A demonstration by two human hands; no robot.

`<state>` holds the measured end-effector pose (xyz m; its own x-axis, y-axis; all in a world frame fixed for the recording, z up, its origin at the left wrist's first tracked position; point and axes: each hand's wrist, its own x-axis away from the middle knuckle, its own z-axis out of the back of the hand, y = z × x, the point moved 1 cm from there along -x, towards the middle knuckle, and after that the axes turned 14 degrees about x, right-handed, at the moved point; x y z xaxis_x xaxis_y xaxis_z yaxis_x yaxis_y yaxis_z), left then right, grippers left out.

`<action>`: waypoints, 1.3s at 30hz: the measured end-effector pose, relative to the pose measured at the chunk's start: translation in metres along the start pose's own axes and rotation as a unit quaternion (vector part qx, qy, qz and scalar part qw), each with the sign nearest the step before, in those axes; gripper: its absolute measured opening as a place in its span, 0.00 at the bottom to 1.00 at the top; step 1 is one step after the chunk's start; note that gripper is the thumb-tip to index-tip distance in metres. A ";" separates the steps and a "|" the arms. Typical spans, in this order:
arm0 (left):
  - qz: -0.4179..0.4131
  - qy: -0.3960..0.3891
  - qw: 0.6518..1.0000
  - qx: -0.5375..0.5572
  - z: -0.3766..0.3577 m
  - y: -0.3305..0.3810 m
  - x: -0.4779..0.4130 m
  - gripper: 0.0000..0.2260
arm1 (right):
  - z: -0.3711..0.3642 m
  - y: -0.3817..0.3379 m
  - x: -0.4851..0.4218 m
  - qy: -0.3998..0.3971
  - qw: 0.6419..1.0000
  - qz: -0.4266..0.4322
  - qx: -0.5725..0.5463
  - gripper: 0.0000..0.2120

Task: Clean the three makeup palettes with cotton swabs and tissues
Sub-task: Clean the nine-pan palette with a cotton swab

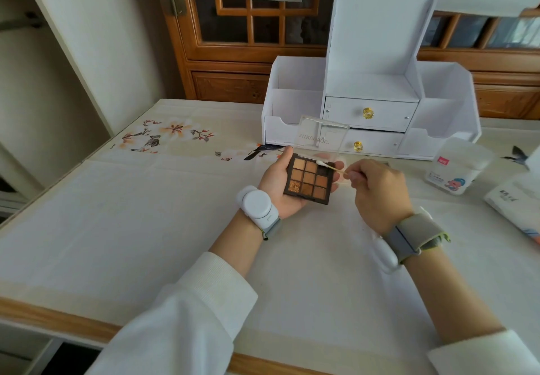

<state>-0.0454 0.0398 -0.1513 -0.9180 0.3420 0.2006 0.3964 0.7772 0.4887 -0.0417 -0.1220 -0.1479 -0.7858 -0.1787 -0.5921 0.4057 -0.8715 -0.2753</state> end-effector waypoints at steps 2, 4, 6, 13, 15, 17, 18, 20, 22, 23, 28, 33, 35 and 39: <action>0.005 -0.005 1.000 0.000 0.001 0.000 0.000 0.31 | 0.000 0.000 0.000 0.001 1.000 0.000 0.000 0.07; 0.007 -0.011 1.000 0.000 0.000 -0.001 0.000 0.30 | 0.000 0.000 0.000 0.005 1.000 -0.002 0.002 0.07; 0.004 -0.008 1.000 -0.001 0.000 -0.001 -0.001 0.30 | 0.000 0.001 0.000 0.006 1.000 -0.004 0.000 0.07; 0.003 0.004 1.000 -0.006 0.000 -0.001 0.000 0.30 | 0.001 0.000 0.000 -0.001 1.000 -0.001 0.013 0.07; 0.000 0.008 1.000 -0.009 0.001 -0.001 -0.001 0.30 | 0.001 0.000 0.000 0.000 1.000 0.011 0.021 0.06; -0.002 0.009 1.000 -0.013 0.002 0.000 -0.001 0.30 | 0.001 0.000 0.001 0.006 0.999 0.025 0.026 0.05; -0.002 0.010 1.000 -0.012 0.002 0.000 0.000 0.30 | 0.001 0.000 0.001 0.007 0.999 0.033 0.027 0.05; -0.002 0.010 1.000 -0.004 0.001 0.001 0.000 0.31 | 0.001 0.000 0.000 0.001 0.998 0.050 0.031 0.05; -0.003 0.010 1.000 0.002 0.001 0.000 0.000 0.31 | 0.001 0.000 0.000 -0.008 0.998 0.057 0.029 0.05; -0.005 0.010 1.000 0.001 0.001 0.000 0.000 0.31 | 0.002 0.000 0.001 -0.008 0.998 0.056 0.027 0.05; -0.009 0.017 1.000 -0.008 0.002 0.001 -0.001 0.31 | 0.004 -0.002 0.000 0.004 0.999 0.044 0.027 0.05; -0.010 0.028 1.000 0.002 0.002 0.002 -0.001 0.30 | 0.003 -0.002 0.000 -0.030 0.997 0.064 0.030 0.05; -0.011 0.034 0.999 0.001 0.003 0.001 -0.001 0.30 | 0.005 -0.002 0.000 -0.043 0.997 0.061 0.031 0.05; -0.015 0.036 0.999 -0.008 0.003 0.001 -0.002 0.30 | 0.006 -0.004 0.000 -0.052 0.996 0.063 0.032 0.05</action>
<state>-0.0431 0.0415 -0.1534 -0.9284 0.2783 0.2461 0.3682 0.7785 0.5084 -0.0461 -0.1211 -0.1424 -0.7753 -0.3325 -0.5369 0.4766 -0.8659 -0.1519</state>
